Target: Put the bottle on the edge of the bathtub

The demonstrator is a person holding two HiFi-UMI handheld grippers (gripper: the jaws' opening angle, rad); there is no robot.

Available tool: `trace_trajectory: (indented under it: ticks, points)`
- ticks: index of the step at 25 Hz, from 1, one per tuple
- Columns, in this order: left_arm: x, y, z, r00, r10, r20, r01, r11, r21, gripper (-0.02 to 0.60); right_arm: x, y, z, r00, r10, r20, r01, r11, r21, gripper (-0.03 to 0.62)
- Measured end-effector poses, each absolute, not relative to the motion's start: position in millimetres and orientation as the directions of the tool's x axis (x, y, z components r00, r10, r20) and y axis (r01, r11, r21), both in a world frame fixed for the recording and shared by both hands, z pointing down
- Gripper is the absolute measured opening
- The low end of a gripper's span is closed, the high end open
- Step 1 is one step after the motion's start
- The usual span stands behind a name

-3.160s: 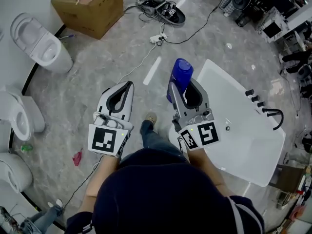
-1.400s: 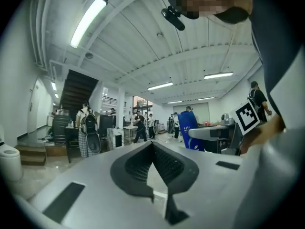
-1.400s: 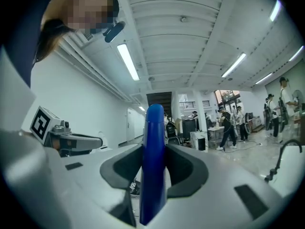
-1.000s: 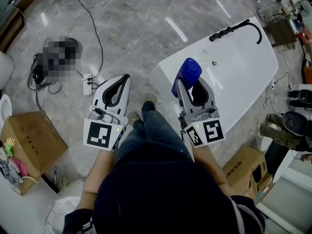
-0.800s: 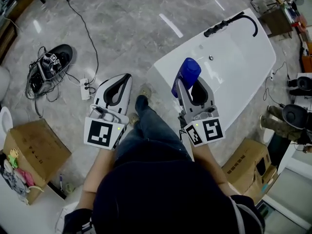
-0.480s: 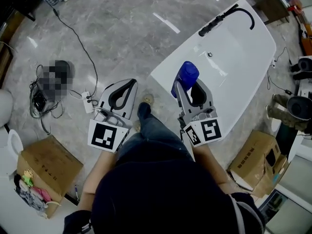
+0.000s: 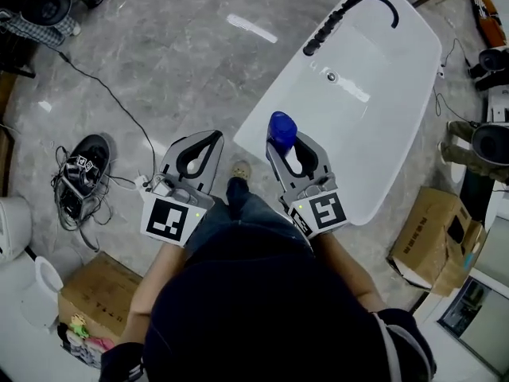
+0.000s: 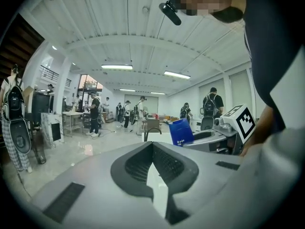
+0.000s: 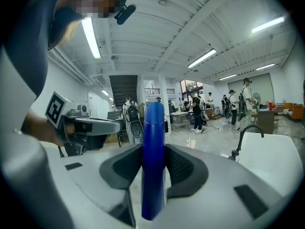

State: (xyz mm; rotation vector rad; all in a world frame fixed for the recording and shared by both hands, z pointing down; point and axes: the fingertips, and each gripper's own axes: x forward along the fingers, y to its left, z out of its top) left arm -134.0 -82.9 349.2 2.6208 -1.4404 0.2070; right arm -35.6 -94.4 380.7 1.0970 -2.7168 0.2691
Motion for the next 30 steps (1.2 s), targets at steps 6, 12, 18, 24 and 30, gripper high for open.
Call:
trace_trajectory:
  ticks: [6,12,18,24,30]
  points:
    - [-119.3,-106.0,360.9,0.604,-0.767,0.218,-0.793,-0.604,0.073,0.023,-29.7,-100.8,407.7,-0.678,-0.647,0.35,-0.712,0.696,-0.092,0.164]
    - [-107.4,-124.0,385.2,0.671,-0.687,0.278,-0.729,-0.681,0.075,0.023,-27.0,-114.5,439.0,-0.63,-0.678,0.378,-0.755,0.649,-0.094,0.164]
    - [-96.7,-137.8,409.7,0.721,-0.597,0.352,-0.67,-0.731,0.13,0.023,-21.9,-124.4,469.8,-0.612,-0.666,0.427,-0.766,0.633,-0.111,0.164]
    - [-100.3,-142.8,439.5,0.733,-0.549,0.402,-0.65,-0.74,0.174,0.023,-26.2,-130.7,514.0,-0.591,-0.629,0.505,-0.764,0.638,-0.1,0.164]
    - [-106.6,-147.2,467.9,0.728,-0.521,0.445,-0.648,-0.735,0.199,0.023,-34.6,-140.2,557.6,-0.584,-0.581,0.567,-0.75,0.654,-0.102,0.163]
